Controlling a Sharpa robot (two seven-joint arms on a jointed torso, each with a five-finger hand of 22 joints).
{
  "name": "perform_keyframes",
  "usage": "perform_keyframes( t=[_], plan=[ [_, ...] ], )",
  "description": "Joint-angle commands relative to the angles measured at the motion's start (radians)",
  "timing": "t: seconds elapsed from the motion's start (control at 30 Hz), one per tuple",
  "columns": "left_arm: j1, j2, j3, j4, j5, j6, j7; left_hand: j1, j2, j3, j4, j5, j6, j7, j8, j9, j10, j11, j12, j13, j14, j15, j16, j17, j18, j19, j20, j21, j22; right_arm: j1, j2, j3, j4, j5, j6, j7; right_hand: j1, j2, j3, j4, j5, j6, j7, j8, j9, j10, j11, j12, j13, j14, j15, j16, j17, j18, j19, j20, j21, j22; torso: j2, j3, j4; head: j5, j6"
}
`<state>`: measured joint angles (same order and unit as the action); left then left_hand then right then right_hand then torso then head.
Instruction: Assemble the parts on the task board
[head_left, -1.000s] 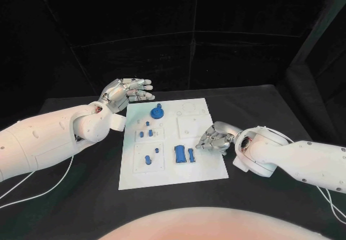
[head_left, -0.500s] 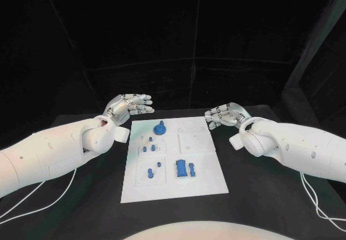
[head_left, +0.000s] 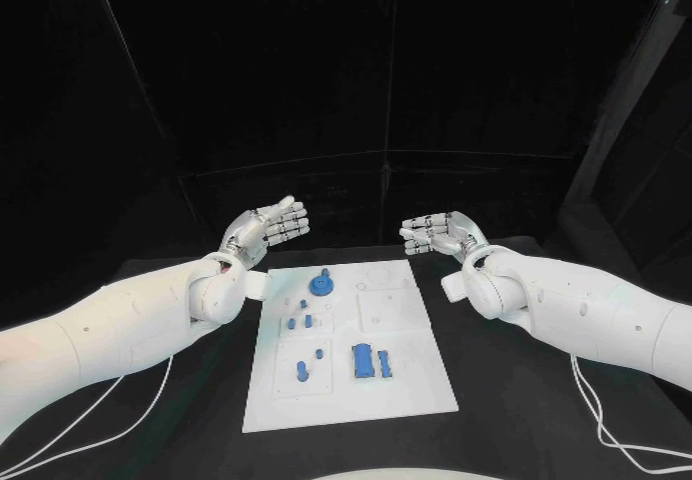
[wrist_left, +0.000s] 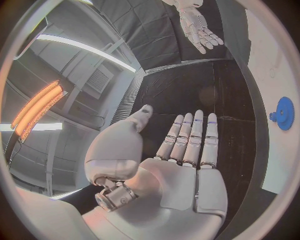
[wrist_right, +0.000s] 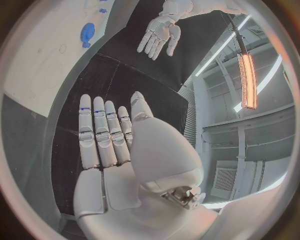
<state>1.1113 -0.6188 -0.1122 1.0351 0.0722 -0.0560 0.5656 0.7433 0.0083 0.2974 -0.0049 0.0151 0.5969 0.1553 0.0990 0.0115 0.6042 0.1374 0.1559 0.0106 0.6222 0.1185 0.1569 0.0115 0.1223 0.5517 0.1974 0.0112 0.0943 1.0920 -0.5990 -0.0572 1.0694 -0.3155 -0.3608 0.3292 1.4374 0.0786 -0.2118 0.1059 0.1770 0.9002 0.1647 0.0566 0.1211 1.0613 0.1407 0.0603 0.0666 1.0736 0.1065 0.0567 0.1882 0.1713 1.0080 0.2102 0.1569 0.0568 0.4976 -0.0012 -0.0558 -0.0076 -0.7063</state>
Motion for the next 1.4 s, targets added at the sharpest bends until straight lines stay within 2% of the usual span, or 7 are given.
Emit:
perform_keyframes(
  t=[0.03,0.13,0.5,0.63,0.8,0.83,1.4],
  plan=[
    [0.0,-0.005,0.001,0.009,-0.002,-0.007,-0.001,-0.294,-0.008,-0.117,0.005,-0.015,-0.235,-0.061,-0.099,-0.012,-0.239,-0.055,-0.062,-0.011,-0.245,-0.047,-0.062,-0.012,-0.048,-0.217,-0.078,-0.011,-0.094,0.0,-0.006,0.001,0.012,0.003,-0.009,0.001,-0.45,-0.079,0.066,-0.034,-0.055,-0.281,-0.051,-0.057,-0.038,-0.331,-0.044,-0.06,-0.067,-0.335,-0.033,-0.057,-0.059,-0.051,-0.315,-0.066,-0.049,-0.057,0.003,-0.0006,0.0022,0.0,0.003],
    [-0.002,-0.013,0.007,0.034,-0.006,-0.041,-0.003,-0.505,-0.008,-0.201,0.005,-0.015,-0.404,-0.155,-0.099,-0.012,-0.409,-0.137,-0.156,-0.011,-0.421,-0.119,-0.157,-0.012,-0.122,-0.373,-0.197,-0.011,-0.094,-0.003,-0.018,0.005,0.047,0.025,-0.037,0.014,-0.582,-0.079,0.087,-0.106,-0.072,-0.364,-0.067,-0.057,-0.049,-0.428,-0.057,-0.06,-0.067,-0.434,-0.106,-0.057,-0.077,-0.059,-0.408,-0.085,-0.064,-0.057,0.01,-0.0003,0.011,0.001,0.02],
    [-0.027,-0.075,0.051,0.244,-0.034,-0.323,-0.021,-0.743,-0.008,-0.297,0.005,-0.015,-0.597,-0.155,-0.099,-0.012,-0.604,-0.137,-0.156,-0.011,-0.622,-0.119,-0.157,-0.012,-0.122,-0.552,-0.197,-0.011,-0.094,-0.027,-0.117,0.037,0.322,0.201,-0.263,0.122,-0.887,-0.079,0.13,-0.106,-0.177,-0.555,-0.165,-0.057,-0.121,-0.654,-0.141,-0.06,-0.067,-0.662,-0.106,-0.057,-0.116,-0.09,-0.622,-0.129,-0.157,-0.057,0.045,0.0011,0.054,0.007,0.103],
    [-0.038,-0.103,0.071,0.338,-0.046,-0.449,-0.029,-0.743,-0.008,-0.297,0.005,-0.015,-0.597,-0.155,-0.099,-0.012,-0.604,-0.137,-0.156,-0.011,-0.622,-0.119,-0.157,-0.012,-0.122,-0.552,-0.197,-0.011,-0.094,-0.035,-0.15,0.047,0.413,0.26,-0.337,0.157,-0.965,-0.079,0.141,-0.106,-0.177,-0.604,-0.165,-0.057,-0.121,-0.712,-0.141,-0.06,-0.067,-0.72,-0.106,-0.057,-0.188,-0.1,-0.676,-0.21,-0.157,-0.057,0.047,0.0012,0.0558,0.008,0.106],
    [-0.051,-0.136,0.094,0.448,-0.061,-0.598,-0.038,-0.743,-0.008,-0.297,0.005,-0.015,-0.597,-0.155,-0.099,-0.012,-0.604,-0.137,-0.156,-0.011,-0.622,-0.119,-0.157,-0.012,-0.122,-0.552,-0.197,-0.011,-0.094,-0.041,-0.176,0.055,0.486,0.306,-0.397,0.185,-1.055,-0.079,0.212,-0.106,-0.177,-0.661,-0.165,-0.057,-0.121,-0.779,-0.141,-0.06,-0.067,-0.788,-0.106,-0.057,-0.188,-0.101,-0.741,-0.21,-0.157,-0.057,0.047,0.0012,0.0558,0.008,0.106],
    [-0.053,-0.14,0.097,0.464,-0.063,-0.619,-0.04,-0.743,-0.008,-0.297,0.005,-0.015,-0.597,-0.155,-0.099,-0.012,-0.604,-0.137,-0.156,-0.011,-0.622,-0.119,-0.157,-0.012,-0.122,-0.552,-0.197,-0.011,-0.094,-0.041,-0.178,0.056,0.493,0.31,-0.403,0.188,-1.067,-0.079,0.212,-0.106,-0.177,-0.669,-0.165,-0.057,-0.121,-0.788,-0.141,-0.06,-0.067,-0.797,-0.106,-0.057,-0.188,-0.171,-0.748,-0.21,-0.157,-0.057,0.047,0.0012,0.0558,0.008,0.106],
    [-0.061,-0.161,0.112,0.535,-0.072,-0.714,-0.046,-0.743,-0.008,-0.297,0.005,-0.015,-0.597,-0.155,-0.099,-0.012,-0.604,-0.137,-0.156,-0.011,-0.622,-0.119,-0.157,-0.012,-0.122,-0.552,-0.197,-0.011,-0.094,-0.042,-0.181,0.057,0.501,0.316,-0.409,0.191,-1.255,-0.079,0.212,-0.106,-0.177,-0.786,-0.165,-0.057,-0.121,-0.927,-0.141,-0.06,-0.067,-0.937,-0.106,-0.057,-0.188,-0.171,-0.88,-0.21,-0.157,-0.057,0.047,0.0012,0.0558,0.008,0.106]
  ],
)
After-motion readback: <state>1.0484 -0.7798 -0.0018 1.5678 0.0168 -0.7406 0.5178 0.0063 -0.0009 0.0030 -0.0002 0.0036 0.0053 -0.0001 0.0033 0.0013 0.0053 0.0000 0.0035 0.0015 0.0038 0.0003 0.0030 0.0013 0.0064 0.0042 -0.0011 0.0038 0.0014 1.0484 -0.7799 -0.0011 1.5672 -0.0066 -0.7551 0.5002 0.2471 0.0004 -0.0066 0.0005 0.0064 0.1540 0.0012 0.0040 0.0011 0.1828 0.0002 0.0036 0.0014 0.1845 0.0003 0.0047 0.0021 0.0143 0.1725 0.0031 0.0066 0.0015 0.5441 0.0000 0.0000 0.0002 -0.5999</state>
